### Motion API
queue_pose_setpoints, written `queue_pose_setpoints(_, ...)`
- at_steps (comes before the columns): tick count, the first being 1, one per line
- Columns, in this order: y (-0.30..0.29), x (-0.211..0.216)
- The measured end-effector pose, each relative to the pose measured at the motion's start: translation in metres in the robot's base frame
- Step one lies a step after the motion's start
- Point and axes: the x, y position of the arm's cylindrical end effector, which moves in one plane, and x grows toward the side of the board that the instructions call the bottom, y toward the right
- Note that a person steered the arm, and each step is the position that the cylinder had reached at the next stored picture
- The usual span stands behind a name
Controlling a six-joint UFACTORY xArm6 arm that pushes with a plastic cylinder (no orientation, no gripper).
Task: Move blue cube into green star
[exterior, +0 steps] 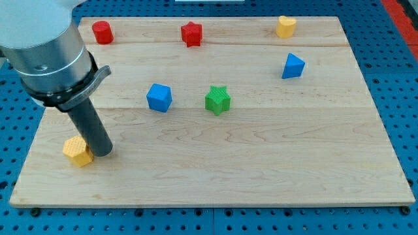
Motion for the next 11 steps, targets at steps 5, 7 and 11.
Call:
queue_pose_setpoints(5, 0.051, -0.132)
queue_pose_setpoints(7, 0.063, -0.127)
queue_pose_setpoints(11, 0.063, -0.100)
